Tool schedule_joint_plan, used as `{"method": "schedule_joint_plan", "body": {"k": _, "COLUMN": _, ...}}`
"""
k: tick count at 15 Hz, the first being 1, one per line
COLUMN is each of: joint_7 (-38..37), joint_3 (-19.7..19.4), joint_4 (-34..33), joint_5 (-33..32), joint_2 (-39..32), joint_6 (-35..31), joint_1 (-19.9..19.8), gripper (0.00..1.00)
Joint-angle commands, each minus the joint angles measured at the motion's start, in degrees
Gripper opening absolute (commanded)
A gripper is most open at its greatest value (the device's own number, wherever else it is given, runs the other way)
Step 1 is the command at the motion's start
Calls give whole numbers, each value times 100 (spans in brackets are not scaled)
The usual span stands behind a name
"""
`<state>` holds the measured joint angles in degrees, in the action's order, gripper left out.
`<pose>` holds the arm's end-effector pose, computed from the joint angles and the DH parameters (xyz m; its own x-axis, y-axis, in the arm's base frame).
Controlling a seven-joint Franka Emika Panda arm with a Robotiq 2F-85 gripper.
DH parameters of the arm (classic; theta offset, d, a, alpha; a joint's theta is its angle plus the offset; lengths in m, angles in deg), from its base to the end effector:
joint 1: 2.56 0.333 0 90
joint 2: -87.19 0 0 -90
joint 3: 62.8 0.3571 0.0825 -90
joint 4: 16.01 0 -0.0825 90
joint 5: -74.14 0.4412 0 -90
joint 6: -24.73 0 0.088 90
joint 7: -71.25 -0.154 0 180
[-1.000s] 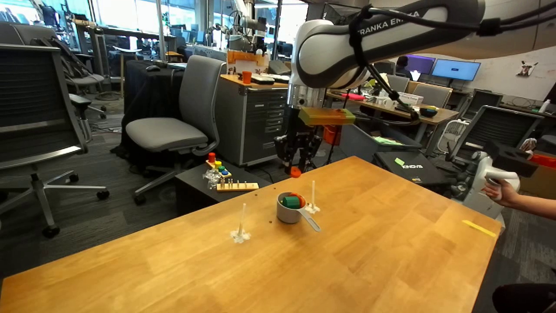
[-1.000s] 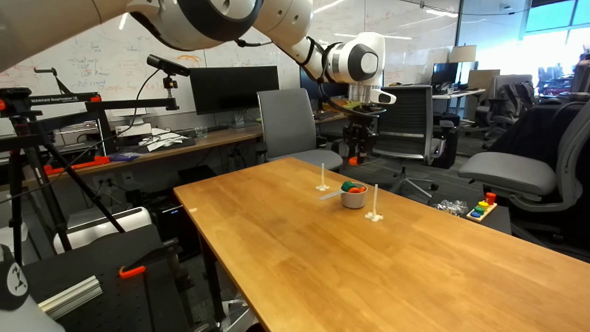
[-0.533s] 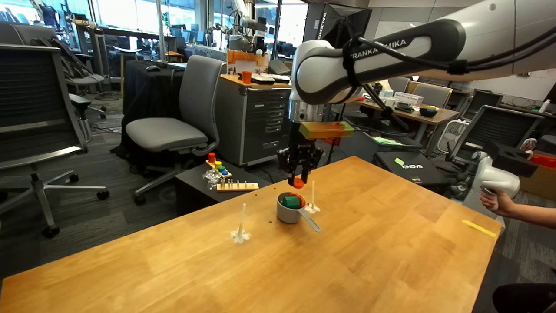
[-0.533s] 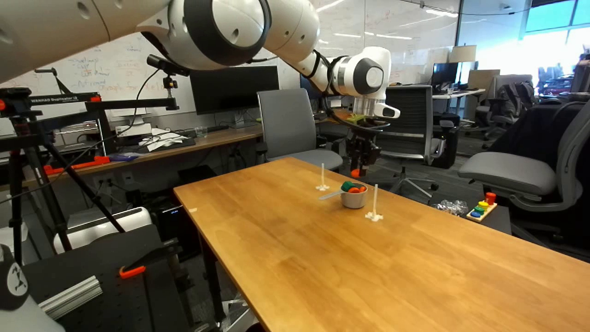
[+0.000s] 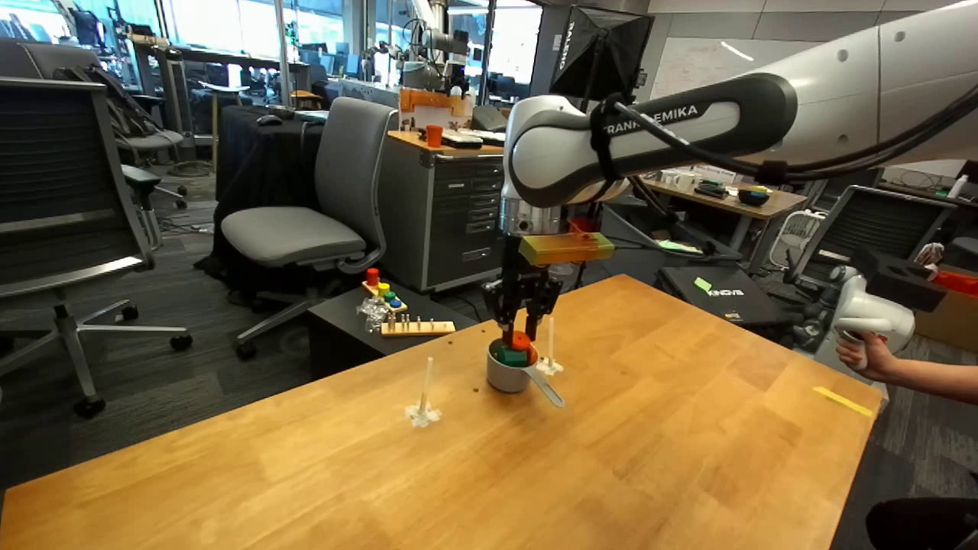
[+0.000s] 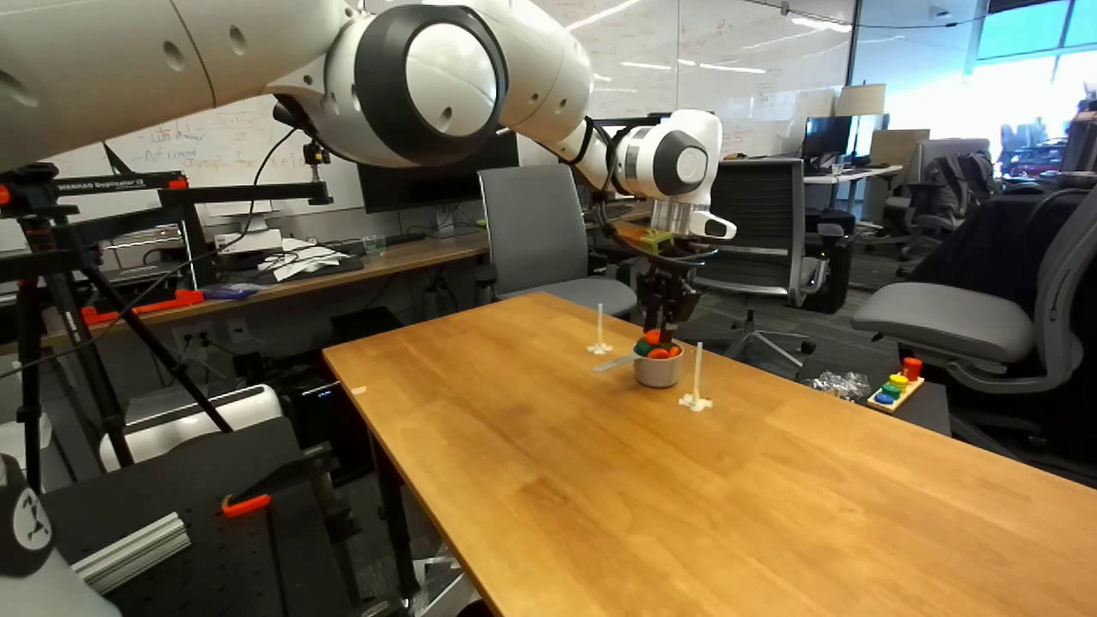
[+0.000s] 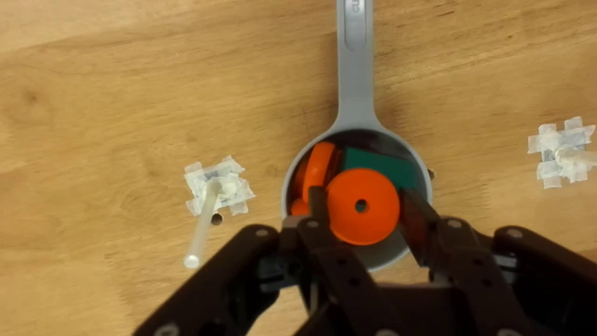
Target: Put all the blocks and rings in the cup
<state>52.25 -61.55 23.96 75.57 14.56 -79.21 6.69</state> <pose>0.8548 0.1530 0.1022 0.9733 -0.1676 -0.1567 -0.1685 -0.9857 0.0076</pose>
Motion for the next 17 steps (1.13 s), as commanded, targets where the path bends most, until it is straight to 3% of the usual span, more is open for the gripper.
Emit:
{"method": "schedule_joint_plan", "body": {"k": 1, "joint_7": 56, "joint_3": 30, "joint_4": -694, "joint_5": 74, "joint_2": -335, "joint_6": 371, "joint_1": 25, "gripper": 68}}
{"method": "schedule_joint_plan", "body": {"k": 6, "joint_7": 41, "joint_3": 72, "joint_4": -805, "joint_5": 66, "joint_2": -385, "joint_6": 485, "joint_1": 1, "gripper": 100}}
{"method": "schedule_joint_plan", "body": {"k": 12, "joint_7": 156, "joint_3": 258, "joint_4": -556, "joint_5": 147, "joint_2": -236, "joint_6": 735, "joint_1": 58, "gripper": 100}}
{"method": "schedule_joint_plan", "body": {"k": 13, "joint_7": 47, "joint_3": 147, "joint_4": -416, "joint_5": 44, "joint_2": -221, "joint_6": 464, "joint_1": 31, "gripper": 100}}
{"method": "schedule_joint_plan", "body": {"k": 17, "joint_7": 57, "joint_3": 221, "joint_4": -416, "joint_5": 51, "joint_2": -221, "joint_6": 564, "joint_1": 81, "gripper": 100}}
